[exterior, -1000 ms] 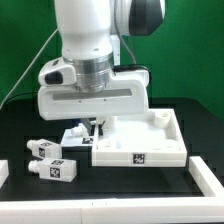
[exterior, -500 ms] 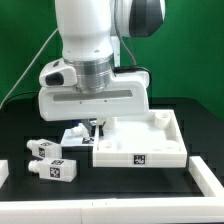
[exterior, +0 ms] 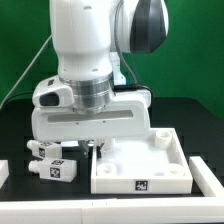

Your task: Assemble one leg

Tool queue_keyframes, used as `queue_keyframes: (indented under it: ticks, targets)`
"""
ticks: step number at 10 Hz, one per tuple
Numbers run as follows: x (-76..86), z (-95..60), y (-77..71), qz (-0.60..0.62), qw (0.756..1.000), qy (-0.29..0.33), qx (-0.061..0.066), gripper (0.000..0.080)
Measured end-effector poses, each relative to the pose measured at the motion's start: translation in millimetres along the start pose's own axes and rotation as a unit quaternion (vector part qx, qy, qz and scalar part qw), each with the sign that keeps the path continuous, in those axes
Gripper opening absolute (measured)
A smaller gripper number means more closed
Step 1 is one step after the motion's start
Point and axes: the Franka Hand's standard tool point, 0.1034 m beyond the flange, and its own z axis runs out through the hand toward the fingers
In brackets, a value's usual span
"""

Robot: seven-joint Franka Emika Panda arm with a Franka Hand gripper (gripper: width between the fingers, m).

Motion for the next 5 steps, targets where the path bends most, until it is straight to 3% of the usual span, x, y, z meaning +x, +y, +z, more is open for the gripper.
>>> queue_keyframes:
  ticks: [4,5]
  targets:
    - [1.7,3.8,0.5,-0.005,1.000,0.001,-0.001,0.0051]
    - [11.6,10.7,1.4,-0.014,1.000,0.002,-0.003,0.0051]
